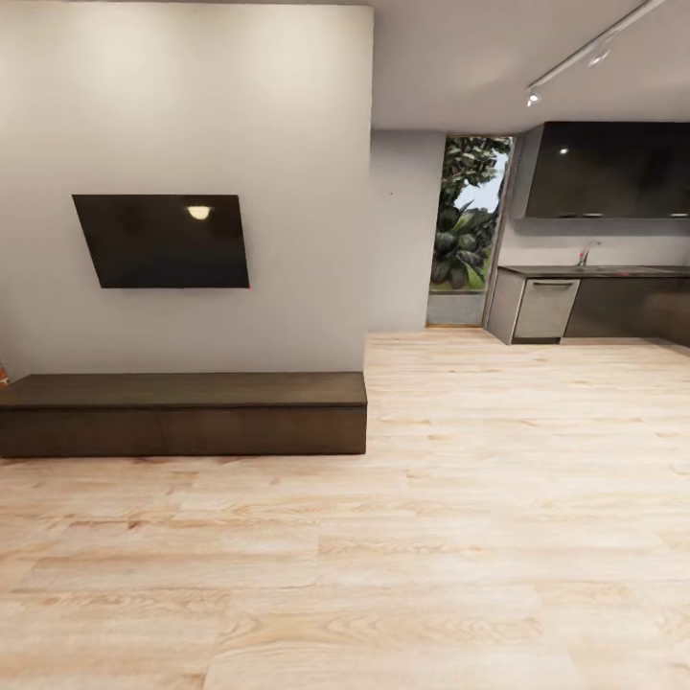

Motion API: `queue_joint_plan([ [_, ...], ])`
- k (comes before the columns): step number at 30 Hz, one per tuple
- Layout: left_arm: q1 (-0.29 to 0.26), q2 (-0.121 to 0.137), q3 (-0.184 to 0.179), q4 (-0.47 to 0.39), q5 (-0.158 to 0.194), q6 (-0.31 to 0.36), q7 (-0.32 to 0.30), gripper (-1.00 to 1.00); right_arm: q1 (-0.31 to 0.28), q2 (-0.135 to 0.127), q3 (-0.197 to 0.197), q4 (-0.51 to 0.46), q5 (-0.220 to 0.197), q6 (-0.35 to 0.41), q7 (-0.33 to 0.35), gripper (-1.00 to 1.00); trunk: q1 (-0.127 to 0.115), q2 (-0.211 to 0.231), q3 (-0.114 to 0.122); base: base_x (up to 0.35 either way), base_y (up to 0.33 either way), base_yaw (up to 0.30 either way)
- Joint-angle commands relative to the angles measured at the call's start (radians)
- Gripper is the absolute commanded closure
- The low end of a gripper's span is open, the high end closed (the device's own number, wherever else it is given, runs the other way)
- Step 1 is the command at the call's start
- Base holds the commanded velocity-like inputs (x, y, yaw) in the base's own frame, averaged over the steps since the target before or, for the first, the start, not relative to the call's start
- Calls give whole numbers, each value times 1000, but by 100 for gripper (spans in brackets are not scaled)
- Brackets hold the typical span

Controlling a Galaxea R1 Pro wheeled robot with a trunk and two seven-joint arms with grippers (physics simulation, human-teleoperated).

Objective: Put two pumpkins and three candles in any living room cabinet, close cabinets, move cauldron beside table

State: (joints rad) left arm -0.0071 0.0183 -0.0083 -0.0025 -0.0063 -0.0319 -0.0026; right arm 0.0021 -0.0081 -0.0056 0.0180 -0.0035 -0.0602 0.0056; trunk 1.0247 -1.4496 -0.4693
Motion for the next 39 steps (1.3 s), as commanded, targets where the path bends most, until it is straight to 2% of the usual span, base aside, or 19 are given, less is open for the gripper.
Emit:
queue_joint_plan([
  [1, -1, 0, -1, 1, -1, -3, 0, -100, -1, 0, -1, 2, 0, -6, 1, -100, 0, 0, -1, 208, 0, 0],
  [7, -1, -1, -2, 1, -2, -7, 0, -100, -1, 0, 0, 2, 0, -6, 1, -100, 0, 0, -1, 272, 0, 0],
  [11, -1, -1, -1, 1, -4, -50, 0, -100, -1, 3, 2, 2, 0, -6, 1, -100, 0, 0, -1, 301, 0, 0],
  [17, -1, -1, -1, 1, -6, -78, 1, -100, -1, 7, 4, 2, 5, -6, 1, -100, 0, 0, -1, 303, 0, 0],
  [39, -1, 0, -2, 1, -6, -115, 1, -100, -1, 20, 1, -2, 4, -5, 1, -100, 0, 0, -1, 303, 12, 0],
])
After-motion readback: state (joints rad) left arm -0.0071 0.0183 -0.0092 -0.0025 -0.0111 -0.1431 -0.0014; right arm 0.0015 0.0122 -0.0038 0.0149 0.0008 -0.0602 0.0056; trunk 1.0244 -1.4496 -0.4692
